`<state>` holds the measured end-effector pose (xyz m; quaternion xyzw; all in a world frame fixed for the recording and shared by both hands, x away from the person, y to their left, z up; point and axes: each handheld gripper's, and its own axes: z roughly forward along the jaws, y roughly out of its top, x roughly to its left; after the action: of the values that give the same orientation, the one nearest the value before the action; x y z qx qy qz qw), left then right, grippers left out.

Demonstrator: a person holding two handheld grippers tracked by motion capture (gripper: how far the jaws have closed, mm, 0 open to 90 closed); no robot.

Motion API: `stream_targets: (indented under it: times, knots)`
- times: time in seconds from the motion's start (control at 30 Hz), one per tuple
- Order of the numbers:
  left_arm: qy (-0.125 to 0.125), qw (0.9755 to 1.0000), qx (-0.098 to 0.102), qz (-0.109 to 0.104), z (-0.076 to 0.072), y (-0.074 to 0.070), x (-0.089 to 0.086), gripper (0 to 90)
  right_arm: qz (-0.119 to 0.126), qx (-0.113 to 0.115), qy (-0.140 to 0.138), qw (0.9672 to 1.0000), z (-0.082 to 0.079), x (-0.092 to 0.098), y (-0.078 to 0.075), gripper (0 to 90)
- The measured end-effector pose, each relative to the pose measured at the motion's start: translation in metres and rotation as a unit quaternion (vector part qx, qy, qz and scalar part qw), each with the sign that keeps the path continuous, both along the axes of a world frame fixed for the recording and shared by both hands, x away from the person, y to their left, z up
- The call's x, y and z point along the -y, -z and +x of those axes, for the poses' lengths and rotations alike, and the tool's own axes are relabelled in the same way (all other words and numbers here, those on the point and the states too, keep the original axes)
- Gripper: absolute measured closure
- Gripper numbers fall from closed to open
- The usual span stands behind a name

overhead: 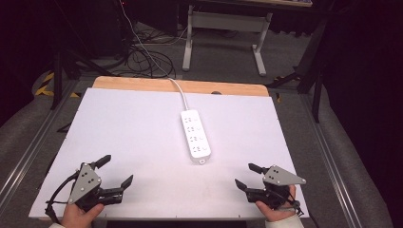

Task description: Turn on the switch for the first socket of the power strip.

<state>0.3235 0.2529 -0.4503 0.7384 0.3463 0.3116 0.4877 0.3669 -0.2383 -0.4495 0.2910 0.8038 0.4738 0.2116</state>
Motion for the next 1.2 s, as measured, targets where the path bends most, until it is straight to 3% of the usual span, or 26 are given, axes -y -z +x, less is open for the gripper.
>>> stream_targets:
  times: [0.2, 0.4, 0.5, 0.73, 0.83, 0.87, 0.93, 1.07, 1.2]
  knots:
    - [0.002, 0.9998, -0.010, -0.014, 0.000, -0.002, -0.002, 9.6, 0.002, 0.001, 0.002, 1.0000, 0.000, 0.001, 0.000, 28.3]
    - [-0.001, 1.0000, -0.004, -0.004, 0.000, -0.001, -0.002, 9.6, 0.005, 0.000, 0.001, 1.0000, 0.000, 0.001, 0.000, 27.6]
    - [-0.002, 1.0000, 0.001, 0.001, -0.001, -0.002, -0.001, 9.6, 0.001, 0.005, 0.011, 0.9999, 0.001, 0.000, 0.000, 22.1]
    - [-0.002, 0.9999, -0.010, -0.006, -0.001, -0.004, -0.003, 9.6, 0.004, 0.001, 0.008, 1.0000, 0.001, -0.001, -0.001, 22.0]
    - [0.000, 0.9998, -0.012, -0.017, -0.002, -0.004, -0.004, 9.3, -0.002, 0.000, 0.005, 1.0000, 0.003, -0.003, -0.002, 28.1]
    - [-0.001, 0.9999, -0.008, -0.015, -0.002, -0.005, -0.004, 9.2, -0.004, -0.008, -0.004, 1.0000, 0.005, -0.006, -0.003, 31.4]
    - [-0.001, 0.9999, -0.007, -0.015, -0.003, -0.005, -0.004, 9.2, -0.014, -0.002, -0.007, 0.9999, 0.005, -0.009, -0.005, 35.7]
    - [-0.001, 0.9999, -0.006, -0.011, -0.003, -0.005, -0.005, 9.2, -0.027, -0.004, -0.006, 0.9996, 0.007, -0.016, -0.010, 34.4]
    - [-0.002, 0.9999, -0.003, -0.009, -0.004, -0.006, -0.004, 9.2, -0.015, -0.014, -0.020, 0.9996, 0.014, -0.019, -0.018, 37.8]
